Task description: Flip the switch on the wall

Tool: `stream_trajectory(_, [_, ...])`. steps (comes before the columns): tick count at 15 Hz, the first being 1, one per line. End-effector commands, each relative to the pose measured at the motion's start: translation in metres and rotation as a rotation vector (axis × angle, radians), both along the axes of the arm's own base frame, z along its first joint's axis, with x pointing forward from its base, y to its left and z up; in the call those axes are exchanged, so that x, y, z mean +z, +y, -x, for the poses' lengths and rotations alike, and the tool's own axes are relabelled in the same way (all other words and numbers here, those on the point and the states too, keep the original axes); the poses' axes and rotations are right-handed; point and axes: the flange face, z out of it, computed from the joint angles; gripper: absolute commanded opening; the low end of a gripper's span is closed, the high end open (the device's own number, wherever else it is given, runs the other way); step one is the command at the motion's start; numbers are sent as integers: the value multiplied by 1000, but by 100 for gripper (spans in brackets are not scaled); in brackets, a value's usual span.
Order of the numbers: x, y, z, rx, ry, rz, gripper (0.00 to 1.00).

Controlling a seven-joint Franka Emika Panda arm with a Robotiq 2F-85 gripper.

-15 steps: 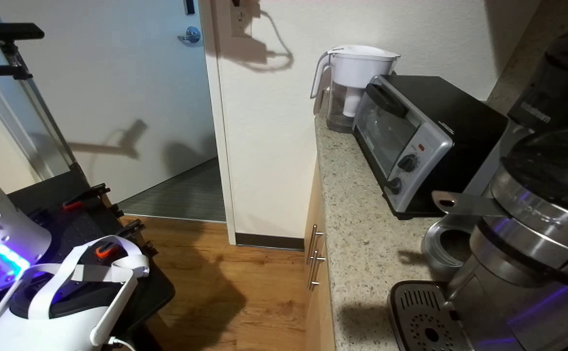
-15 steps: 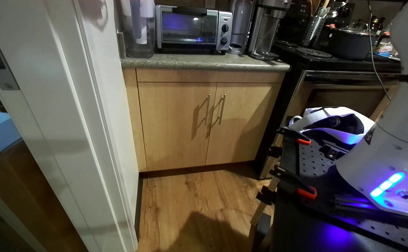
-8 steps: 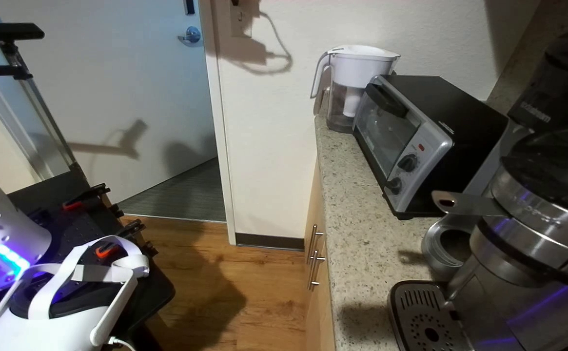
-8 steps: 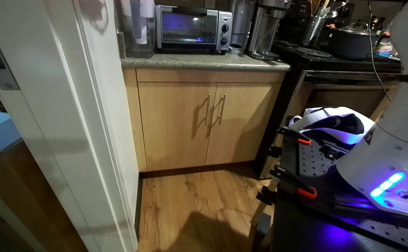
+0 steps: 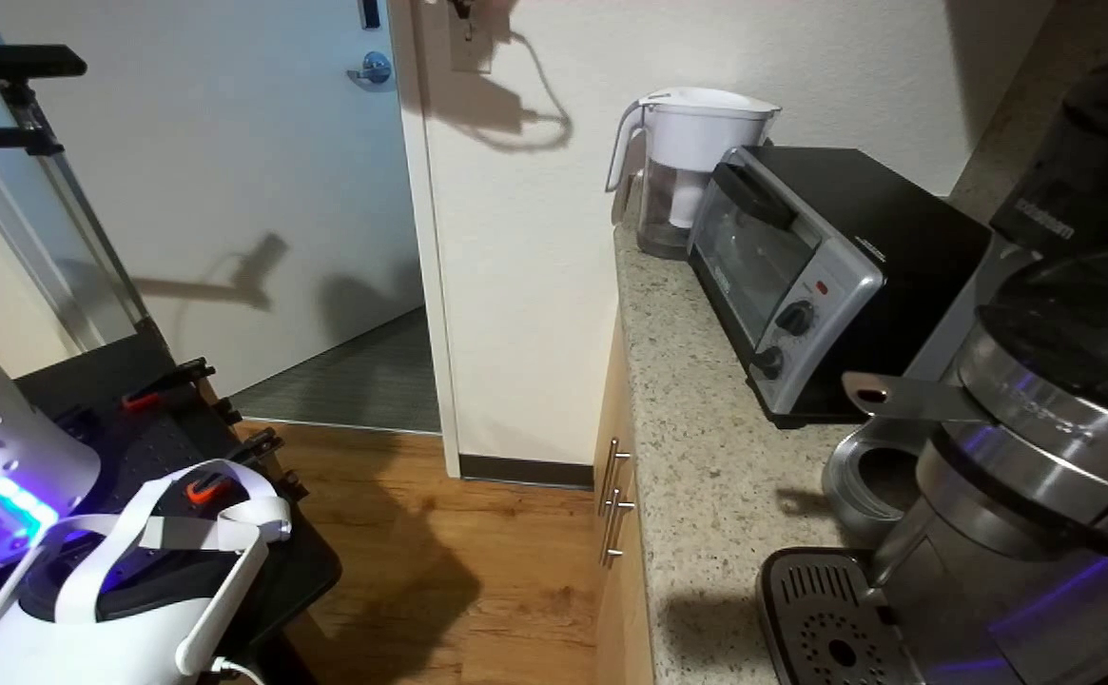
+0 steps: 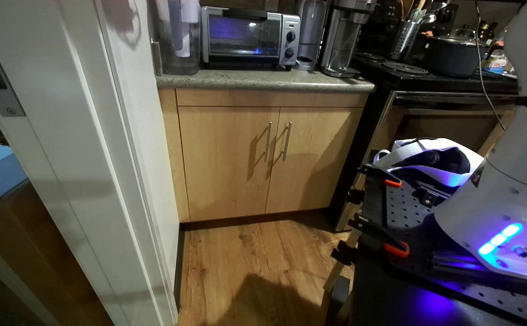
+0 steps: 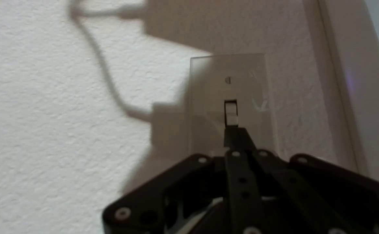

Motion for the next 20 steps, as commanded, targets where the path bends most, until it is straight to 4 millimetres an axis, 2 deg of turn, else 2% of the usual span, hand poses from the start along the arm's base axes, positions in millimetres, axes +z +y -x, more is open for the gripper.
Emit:
stream_trajectory(1, [-5,0,-7,11,1,0,0])
stream_trajectory(20, [-24,-4,-11,-22,30,-19,0])
